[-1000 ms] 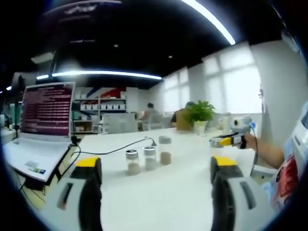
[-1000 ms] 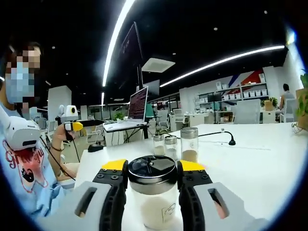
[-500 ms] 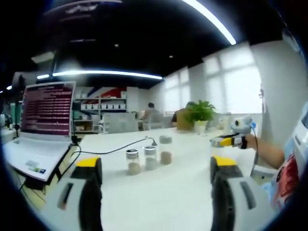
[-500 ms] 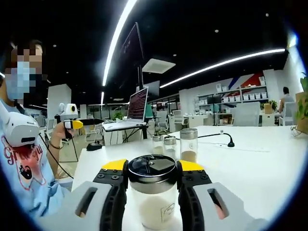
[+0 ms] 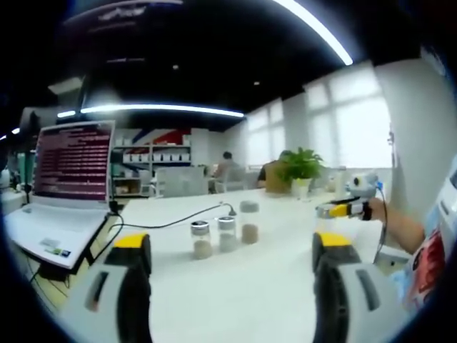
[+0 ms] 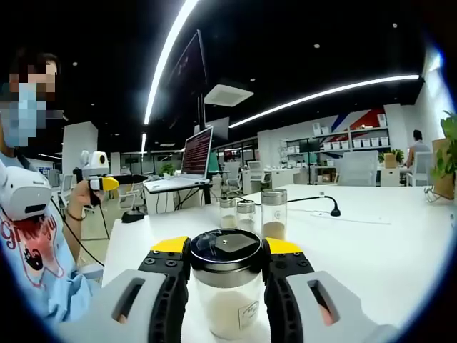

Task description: Rotate the seasoning bottle until the label or dispensing opening points toward the visible target arrow and the bottle remains upright within the marked orientation range

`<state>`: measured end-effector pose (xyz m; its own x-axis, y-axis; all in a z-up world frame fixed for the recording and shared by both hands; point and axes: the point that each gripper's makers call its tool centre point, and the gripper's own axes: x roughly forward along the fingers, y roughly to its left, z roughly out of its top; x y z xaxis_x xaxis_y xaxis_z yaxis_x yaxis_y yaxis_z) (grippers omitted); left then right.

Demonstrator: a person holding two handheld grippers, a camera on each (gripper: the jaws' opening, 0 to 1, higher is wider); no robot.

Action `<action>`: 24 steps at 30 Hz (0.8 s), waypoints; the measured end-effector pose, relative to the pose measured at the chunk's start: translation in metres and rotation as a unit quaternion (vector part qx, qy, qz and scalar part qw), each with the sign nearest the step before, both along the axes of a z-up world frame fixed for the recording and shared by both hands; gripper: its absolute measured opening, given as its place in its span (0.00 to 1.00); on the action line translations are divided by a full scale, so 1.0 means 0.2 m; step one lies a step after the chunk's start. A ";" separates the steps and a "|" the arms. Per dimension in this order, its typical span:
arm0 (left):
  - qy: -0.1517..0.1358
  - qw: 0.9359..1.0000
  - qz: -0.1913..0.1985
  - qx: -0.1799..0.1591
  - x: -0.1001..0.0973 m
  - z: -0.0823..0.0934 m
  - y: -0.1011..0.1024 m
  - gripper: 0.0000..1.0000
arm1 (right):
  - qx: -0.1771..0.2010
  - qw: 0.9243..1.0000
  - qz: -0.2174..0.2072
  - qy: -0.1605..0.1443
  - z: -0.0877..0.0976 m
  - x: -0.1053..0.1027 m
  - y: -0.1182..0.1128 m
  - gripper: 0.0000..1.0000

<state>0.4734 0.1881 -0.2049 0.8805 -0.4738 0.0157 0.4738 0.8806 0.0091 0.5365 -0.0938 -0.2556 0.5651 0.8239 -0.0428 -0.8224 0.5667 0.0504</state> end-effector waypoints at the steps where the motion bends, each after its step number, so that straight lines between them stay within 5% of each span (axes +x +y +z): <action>1: 0.000 1.000 0.000 0.000 0.00 0.00 0.00 0.99 | -0.005 1.000 -0.005 -0.002 0.00 0.00 0.00 0.39; 24: -0.004 1.000 -0.001 -0.001 0.00 0.00 0.01 0.97 | -0.011 0.998 -0.065 -0.009 -0.01 -0.01 -0.01 0.39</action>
